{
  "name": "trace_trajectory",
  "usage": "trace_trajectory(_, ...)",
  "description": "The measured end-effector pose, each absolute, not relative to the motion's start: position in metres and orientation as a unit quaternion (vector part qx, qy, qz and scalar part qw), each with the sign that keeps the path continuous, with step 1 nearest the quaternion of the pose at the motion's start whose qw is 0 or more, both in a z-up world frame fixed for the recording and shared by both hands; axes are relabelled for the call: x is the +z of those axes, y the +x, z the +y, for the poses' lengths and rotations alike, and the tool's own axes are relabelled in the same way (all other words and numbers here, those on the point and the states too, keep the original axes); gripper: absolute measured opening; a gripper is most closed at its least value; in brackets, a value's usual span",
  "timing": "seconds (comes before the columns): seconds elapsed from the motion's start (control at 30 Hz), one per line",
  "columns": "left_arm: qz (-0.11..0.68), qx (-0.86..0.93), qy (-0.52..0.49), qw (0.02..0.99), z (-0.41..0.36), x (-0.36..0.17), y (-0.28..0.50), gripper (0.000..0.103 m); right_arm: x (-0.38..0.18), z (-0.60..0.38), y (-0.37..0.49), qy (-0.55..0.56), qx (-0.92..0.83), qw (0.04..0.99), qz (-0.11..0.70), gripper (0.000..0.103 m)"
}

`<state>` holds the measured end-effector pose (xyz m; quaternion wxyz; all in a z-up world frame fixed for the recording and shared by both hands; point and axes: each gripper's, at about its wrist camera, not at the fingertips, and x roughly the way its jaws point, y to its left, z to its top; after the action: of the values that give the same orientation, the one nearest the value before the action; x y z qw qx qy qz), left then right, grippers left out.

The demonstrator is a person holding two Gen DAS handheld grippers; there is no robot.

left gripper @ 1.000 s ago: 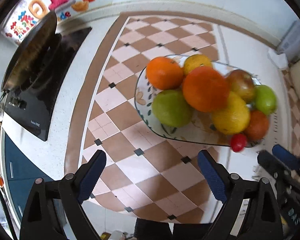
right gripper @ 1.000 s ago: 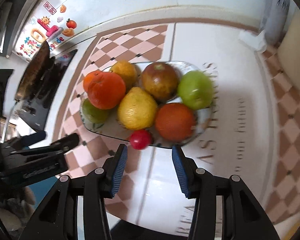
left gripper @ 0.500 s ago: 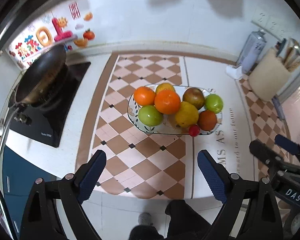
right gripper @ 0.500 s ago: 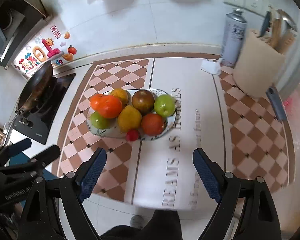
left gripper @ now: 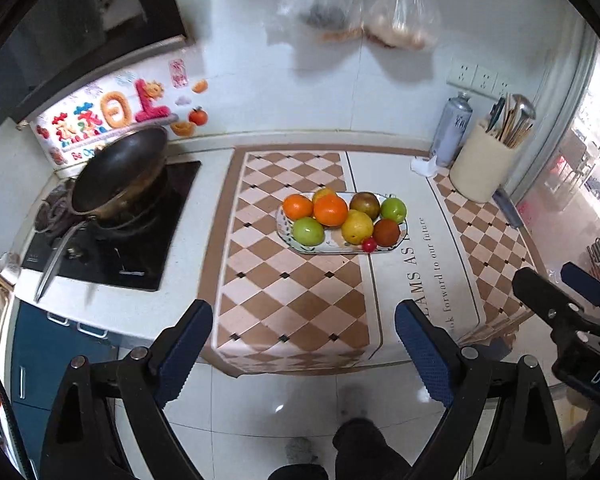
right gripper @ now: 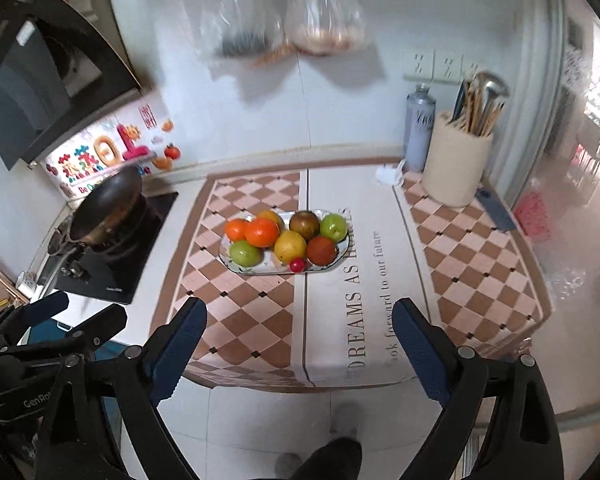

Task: Organize fruits

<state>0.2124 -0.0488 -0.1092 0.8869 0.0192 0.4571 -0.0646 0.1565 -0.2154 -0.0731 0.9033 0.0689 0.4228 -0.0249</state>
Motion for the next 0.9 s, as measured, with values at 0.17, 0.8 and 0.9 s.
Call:
trace_trajectory(0.17, 0.432, -0.06, 0.018, 0.9, -0.037, -0.081, 0.174, 0.094, -0.037, -0.197, 0.108, 0.053, -0.021, 0.916, 0.397, 0.096)
trace_trajectory(0.8, 0.395, -0.037, 0.01, 0.918, -0.044, -0.037, 0.09, 0.094, 0.016, -0.209, 0.007, 0.058, -0.002, 0.931, 0.361, 0.097)
trace_trajectory(0.9, 0.397, -0.035, 0.007, 0.917, -0.046, -0.038, 0.088, 0.094, 0.015, -0.216, 0.006, 0.063, -0.002, 0.93, 0.363, 0.097)
